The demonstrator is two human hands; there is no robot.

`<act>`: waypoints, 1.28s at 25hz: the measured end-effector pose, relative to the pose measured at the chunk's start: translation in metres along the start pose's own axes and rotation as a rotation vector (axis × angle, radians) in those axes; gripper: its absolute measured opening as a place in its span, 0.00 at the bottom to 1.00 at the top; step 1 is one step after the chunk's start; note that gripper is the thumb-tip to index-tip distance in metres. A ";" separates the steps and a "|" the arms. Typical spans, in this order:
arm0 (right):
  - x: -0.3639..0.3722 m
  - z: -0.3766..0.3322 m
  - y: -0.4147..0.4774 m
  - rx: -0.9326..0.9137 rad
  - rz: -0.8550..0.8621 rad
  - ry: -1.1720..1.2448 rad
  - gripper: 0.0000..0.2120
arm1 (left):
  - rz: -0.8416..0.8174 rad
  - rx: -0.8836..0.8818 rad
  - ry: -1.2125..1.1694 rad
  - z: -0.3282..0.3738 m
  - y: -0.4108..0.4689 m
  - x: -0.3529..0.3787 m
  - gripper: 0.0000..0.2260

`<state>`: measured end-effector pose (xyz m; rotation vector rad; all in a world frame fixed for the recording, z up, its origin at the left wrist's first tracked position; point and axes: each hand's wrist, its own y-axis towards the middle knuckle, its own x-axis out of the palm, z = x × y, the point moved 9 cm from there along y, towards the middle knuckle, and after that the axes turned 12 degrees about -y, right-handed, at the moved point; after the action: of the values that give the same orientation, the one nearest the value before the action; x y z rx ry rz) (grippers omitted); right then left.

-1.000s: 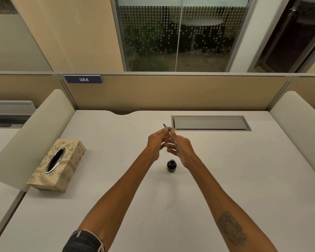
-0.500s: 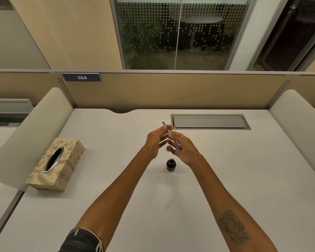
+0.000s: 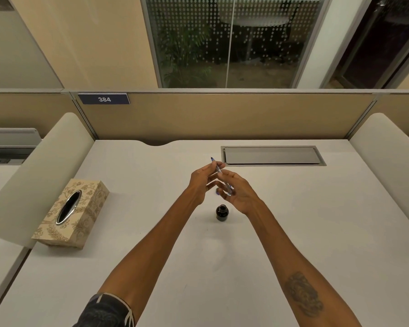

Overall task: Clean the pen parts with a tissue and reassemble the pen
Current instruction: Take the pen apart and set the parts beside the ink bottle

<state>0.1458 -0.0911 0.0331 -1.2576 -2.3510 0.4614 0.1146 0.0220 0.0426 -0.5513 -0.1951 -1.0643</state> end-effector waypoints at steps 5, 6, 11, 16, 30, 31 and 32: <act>0.001 0.002 0.000 0.019 0.002 0.024 0.14 | 0.008 -0.006 -0.003 -0.003 0.003 -0.002 0.14; 0.001 0.003 0.000 0.024 -0.006 0.023 0.16 | 0.010 -0.009 -0.005 -0.004 0.004 -0.003 0.14; 0.001 0.004 -0.003 0.025 -0.020 0.016 0.14 | 0.020 -0.006 -0.014 -0.006 0.006 -0.006 0.16; 0.001 0.011 -0.004 0.077 -0.015 0.057 0.15 | 0.039 -0.015 -0.039 -0.008 0.006 -0.009 0.15; -0.017 0.037 -0.005 0.107 -0.025 0.182 0.12 | 0.172 0.070 -0.243 0.006 0.000 -0.026 0.14; -0.014 0.036 -0.006 0.100 -0.044 0.212 0.12 | 0.176 0.069 -0.249 0.004 -0.001 -0.026 0.15; -0.010 0.034 -0.007 0.082 -0.062 0.223 0.12 | 0.174 0.066 -0.252 0.002 -0.002 -0.025 0.15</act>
<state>0.1287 -0.1063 0.0056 -1.1332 -2.1555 0.3734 0.1012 0.0411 0.0345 -0.6311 -0.3949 -0.8153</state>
